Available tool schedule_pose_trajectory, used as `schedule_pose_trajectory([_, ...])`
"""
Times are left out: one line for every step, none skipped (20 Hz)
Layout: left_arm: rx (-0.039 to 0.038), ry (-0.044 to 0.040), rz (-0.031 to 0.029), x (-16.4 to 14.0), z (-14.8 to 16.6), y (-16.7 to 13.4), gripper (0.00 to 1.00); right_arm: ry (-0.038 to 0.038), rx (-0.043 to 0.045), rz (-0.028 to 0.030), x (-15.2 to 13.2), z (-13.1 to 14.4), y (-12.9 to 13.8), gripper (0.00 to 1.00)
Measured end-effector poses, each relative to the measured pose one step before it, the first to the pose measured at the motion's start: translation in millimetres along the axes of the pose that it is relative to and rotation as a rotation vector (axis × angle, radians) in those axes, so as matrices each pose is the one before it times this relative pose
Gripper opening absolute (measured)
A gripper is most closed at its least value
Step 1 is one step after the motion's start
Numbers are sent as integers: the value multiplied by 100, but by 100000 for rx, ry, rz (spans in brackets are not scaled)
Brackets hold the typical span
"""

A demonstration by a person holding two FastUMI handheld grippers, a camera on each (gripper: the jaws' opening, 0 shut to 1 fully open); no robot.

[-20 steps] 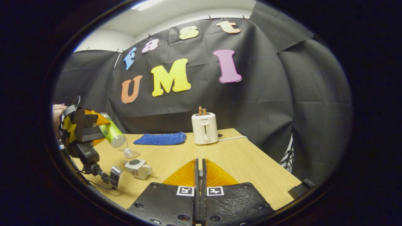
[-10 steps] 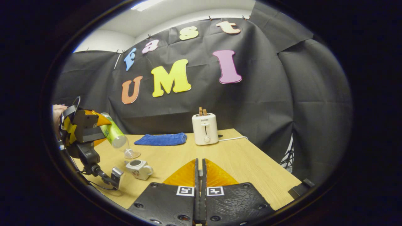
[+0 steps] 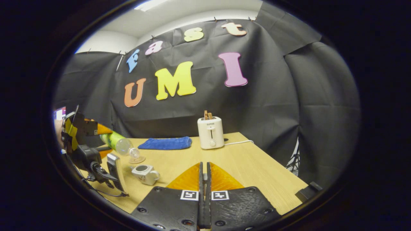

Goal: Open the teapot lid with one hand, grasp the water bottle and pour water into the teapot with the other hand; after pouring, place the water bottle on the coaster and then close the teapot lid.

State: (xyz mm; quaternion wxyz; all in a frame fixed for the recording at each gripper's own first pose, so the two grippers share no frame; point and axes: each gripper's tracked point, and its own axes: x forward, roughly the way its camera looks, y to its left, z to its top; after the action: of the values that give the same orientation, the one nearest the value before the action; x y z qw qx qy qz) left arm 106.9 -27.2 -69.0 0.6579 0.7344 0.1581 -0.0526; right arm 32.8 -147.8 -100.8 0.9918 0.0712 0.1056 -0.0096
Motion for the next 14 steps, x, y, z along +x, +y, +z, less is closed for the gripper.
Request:
schedule_pose_trajectory([-9509,-1333,-4147,-397,155,-1327,68,-13,-266,-135,12,40,209,0])
schedule_pose_trajectory([-8565,-983,-2260,-396,-86,-657,68,-2,35,-6,-91,68,252,0])
schedule_pose_trajectory([-8442,-1240,-2380,-217,-71,-556,68,33,207,142,-58,115,375,0])
schedule_pose_trajectory([-9248,-388,-1527,-255,-401,-237,68,216,47,308,21,179,425,0])
schedule_pose_trajectory([-9452,-691,-1129,-262,-454,-100,68,-172,-272,44,-114,111,273,0])
schedule_pose_trajectory([-9403,-472,-1034,-204,-343,144,68,-251,-518,-8,17,295,342,0])
schedule_pose_trajectory([-8513,-1181,-257,-178,-249,363,68,-321,-493,145,-65,116,354,0])
schedule_pose_trajectory([-9829,-1548,1862,-403,-177,681,68,-462,-105,313,-92,258,329,0])
schedule_pose_trajectory([-7836,-1518,1228,-296,-57,497,68,-402,157,436,-89,210,441,0])
schedule_pose_trajectory([-8126,-1804,573,-140,-37,548,69,-291,71,469,33,193,410,0])
schedule_pose_trajectory([-7743,-1274,705,64,58,474,68,-268,-246,150,30,64,263,0])
schedule_pose_trajectory([-7513,-1220,396,28,57,794,72,-432,-539,-186,37,171,252,0])
schedule_pose_trajectory([-7897,-1110,-743,-165,154,115,68,-303,-439,513,-32,-4,329,0])
schedule_pose_trajectory([-8346,-2295,-1765,-475,182,-90,68,-97,-401,544,-20,37,443,0])
